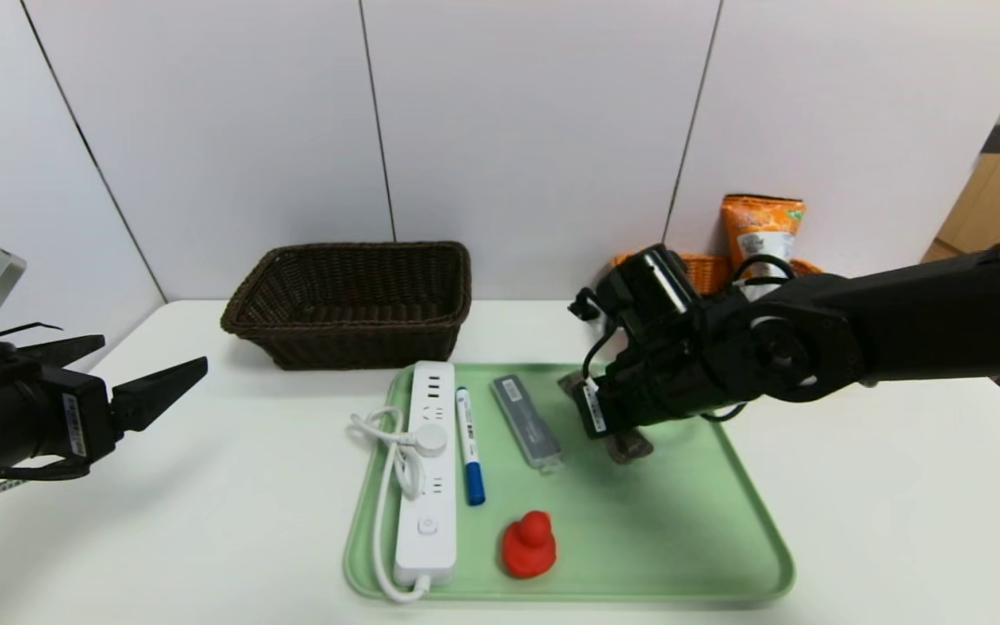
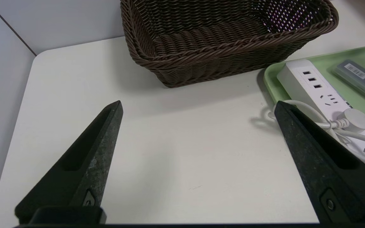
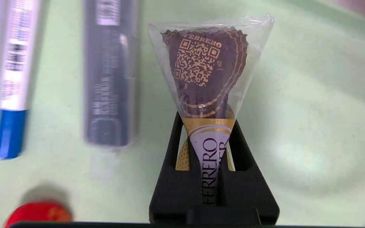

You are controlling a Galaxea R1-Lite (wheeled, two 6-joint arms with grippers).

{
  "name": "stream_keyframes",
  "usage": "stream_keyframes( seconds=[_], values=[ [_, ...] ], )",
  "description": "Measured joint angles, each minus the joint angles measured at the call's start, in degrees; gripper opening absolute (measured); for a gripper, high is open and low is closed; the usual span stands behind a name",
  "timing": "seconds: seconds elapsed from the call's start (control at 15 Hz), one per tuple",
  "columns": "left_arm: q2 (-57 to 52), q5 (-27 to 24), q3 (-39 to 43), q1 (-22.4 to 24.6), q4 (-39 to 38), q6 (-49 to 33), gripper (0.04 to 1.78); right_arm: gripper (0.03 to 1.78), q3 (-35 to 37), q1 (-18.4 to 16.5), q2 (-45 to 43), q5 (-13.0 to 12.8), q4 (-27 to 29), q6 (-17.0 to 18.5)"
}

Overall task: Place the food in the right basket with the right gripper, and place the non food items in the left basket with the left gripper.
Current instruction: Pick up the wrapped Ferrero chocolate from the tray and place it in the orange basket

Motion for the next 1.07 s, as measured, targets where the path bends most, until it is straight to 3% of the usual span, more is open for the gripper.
stream_keyframes(
  seconds=[0.2, 0.33, 0.6, 0.8, 1.07],
  values=[
    [-0.05, 0.0, 0.27, 0.0, 0.0, -0.02, 1.69, 0.17, 0.09, 1.71, -6.1, 0.0, -0.52, -2.32],
    [-0.24, 0.0, 0.57, 0.0, -0.02, -0.09, 1.69, 0.17, -0.9, 1.71, -10.78, 0.11, -3.75, -5.18],
    [-0.35, 0.0, 0.74, -0.01, -0.02, -0.28, 1.69, 0.17, -1.71, -7.83, -15.13, 0.76, -17.36, -12.58],
    [-0.38, -0.15, 0.74, 0.0, 0.0, -0.28, 1.69, 0.17, -2.6, -14.91, -13.14, 1.08, -25.62, -13.45],
    [-0.38, -0.17, 0.74, 0.02, -0.02, -0.33, 1.69, 0.17, -3.0, -17.97, -6.12, 0.52, -29.95, -13.35]
  ],
)
